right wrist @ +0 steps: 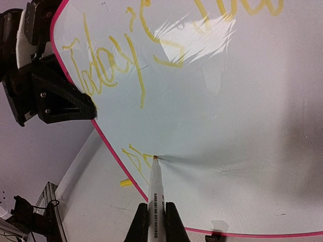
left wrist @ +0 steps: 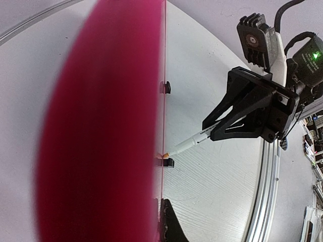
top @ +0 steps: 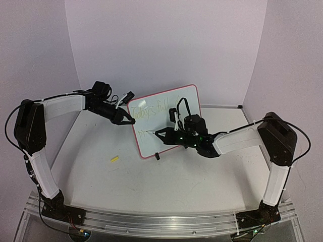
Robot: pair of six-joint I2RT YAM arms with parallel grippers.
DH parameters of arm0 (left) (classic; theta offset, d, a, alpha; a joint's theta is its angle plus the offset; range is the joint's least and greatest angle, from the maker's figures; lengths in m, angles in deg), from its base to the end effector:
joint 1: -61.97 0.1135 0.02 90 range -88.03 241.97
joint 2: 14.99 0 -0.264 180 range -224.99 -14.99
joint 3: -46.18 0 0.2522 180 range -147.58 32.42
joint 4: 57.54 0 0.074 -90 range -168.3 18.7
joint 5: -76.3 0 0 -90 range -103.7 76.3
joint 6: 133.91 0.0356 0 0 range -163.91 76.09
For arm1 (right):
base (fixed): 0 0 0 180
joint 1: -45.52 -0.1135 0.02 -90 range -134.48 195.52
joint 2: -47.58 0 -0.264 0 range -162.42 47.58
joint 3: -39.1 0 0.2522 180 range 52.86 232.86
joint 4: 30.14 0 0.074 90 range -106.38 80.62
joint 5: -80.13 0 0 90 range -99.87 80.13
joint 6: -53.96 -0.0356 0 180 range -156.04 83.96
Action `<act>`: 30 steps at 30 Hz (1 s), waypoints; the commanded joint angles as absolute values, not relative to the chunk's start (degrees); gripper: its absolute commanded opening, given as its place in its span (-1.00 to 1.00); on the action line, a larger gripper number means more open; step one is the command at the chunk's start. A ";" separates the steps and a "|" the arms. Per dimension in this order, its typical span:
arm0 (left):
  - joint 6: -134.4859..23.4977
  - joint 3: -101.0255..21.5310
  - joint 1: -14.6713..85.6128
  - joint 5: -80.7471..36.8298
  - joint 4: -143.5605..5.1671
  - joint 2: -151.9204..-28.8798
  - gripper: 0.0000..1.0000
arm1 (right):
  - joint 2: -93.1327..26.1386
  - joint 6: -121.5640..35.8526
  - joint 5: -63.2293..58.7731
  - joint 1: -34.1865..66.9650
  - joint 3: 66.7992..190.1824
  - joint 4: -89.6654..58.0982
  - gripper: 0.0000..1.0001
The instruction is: Write a sentence on the whiteboard
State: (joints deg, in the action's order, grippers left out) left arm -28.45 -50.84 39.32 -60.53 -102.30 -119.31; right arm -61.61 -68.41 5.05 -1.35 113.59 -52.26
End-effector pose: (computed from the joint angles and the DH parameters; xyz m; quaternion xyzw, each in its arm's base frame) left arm 0.3554 -0.1764 0.2597 0.4054 0.7781 -0.3938 0.2742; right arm 0.2804 0.3127 0.1956 -0.1782 0.7573 0.4735 0.4130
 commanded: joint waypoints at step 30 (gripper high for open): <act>-25.07 -50.91 36.92 -56.90 -106.19 -120.11 -1.00 | -60.21 -62.90 18.90 3.42 116.67 -47.81 -1.00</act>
State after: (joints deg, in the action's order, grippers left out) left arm -28.23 -50.84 38.75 -60.15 -102.26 -119.04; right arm -58.70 -63.93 18.75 3.47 113.63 -47.84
